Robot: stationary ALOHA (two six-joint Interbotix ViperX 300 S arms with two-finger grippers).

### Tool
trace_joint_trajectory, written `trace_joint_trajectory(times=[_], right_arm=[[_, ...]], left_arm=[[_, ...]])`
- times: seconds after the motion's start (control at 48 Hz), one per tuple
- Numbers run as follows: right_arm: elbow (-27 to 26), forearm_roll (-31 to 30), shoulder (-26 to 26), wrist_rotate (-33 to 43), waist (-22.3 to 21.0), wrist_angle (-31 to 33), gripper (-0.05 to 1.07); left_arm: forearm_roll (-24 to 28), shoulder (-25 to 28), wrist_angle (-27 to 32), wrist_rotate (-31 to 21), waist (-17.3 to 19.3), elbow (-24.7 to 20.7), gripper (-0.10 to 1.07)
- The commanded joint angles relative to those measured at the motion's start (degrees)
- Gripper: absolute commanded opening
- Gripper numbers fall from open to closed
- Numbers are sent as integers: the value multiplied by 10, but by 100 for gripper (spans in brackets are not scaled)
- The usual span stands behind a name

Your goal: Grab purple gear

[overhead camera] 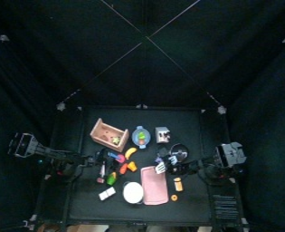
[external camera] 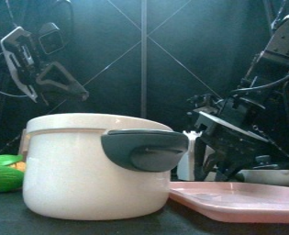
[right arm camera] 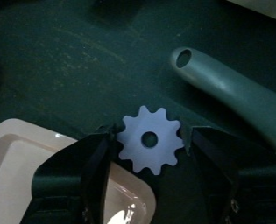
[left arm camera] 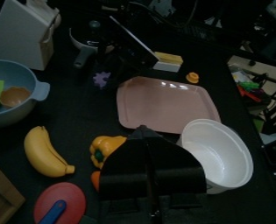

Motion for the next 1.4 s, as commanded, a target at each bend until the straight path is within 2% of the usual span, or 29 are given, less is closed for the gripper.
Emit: trace_joint_trajectory(times=[0.0, 0.229, 0.5, 0.667, 0.896, 0.979, 1.146, 1.375], right_arm=[[-10, -4, -25, 0, -2, -2, 72], [-8, -22, -47, 1, -1, -1, 72], [-3, -36, -52, -1, -2, 1, 72], [-9, -49, -58, 2, 1, 2, 76], [-23, 43, -60, -3, -2, 3, 90], [-28, 55, -65, -14, 0, 4, 95], [-47, 110, -69, -67, -1, 6, 101], [-85, 252, -57, -190, -10, 30, 101]], left_arm=[[-1, 0, -2, 0, -1, -7, -3], [-1, 0, -2, 0, 0, -6, -3], [-1, 0, -2, 0, 0, -5, -3], [-1, 0, -2, 0, -1, -3, -3], [-1, 0, -2, 0, -1, -3, -3], [-1, 0, -2, 0, -1, -3, -3], [-1, 0, -2, 0, -1, -3, -3], [-1, 0, -2, 0, -1, -2, -3]])
